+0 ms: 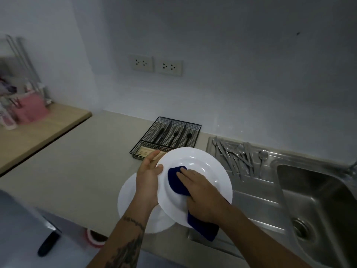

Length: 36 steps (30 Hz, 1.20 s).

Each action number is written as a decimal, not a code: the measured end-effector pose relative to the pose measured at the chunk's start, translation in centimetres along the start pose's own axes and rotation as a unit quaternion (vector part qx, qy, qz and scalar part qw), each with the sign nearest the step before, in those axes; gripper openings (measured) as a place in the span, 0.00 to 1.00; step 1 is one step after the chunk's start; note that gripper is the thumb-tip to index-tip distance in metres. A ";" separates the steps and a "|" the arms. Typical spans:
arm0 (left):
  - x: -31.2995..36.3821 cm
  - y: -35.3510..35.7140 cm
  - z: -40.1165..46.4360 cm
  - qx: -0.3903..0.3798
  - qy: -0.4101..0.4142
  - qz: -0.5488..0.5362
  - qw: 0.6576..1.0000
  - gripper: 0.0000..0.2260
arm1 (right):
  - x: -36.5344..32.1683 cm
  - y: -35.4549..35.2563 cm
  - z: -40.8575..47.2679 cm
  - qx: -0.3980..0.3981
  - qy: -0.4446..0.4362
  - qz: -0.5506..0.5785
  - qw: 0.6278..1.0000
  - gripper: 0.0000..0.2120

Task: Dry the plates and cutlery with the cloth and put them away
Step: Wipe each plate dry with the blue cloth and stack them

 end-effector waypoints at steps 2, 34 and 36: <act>0.3 -2.6 0.9 0.018 0.007 0.006 1.000 0.22 | -1.2 1.2 0.9 -0.016 -0.020 -0.002 1.000 0.31; -2.0 -13.8 5.5 0.108 0.143 0.283 0.942 0.19 | -2.7 8.0 2.6 -0.015 0.047 -0.076 0.996 0.32; -2.5 -13.8 5.8 0.108 0.142 0.290 0.940 0.19 | -2.6 8.1 2.6 -0.011 0.051 -0.072 0.996 0.31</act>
Point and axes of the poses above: each hand's wrist, its own z-axis towards the middle knuckle, its own y-axis out of the palm, x = y × z, the point moved 4 cm from there along z, towards the middle knuckle, and after that the axes turned 7 degrees about -z, right-handed, at the moved point
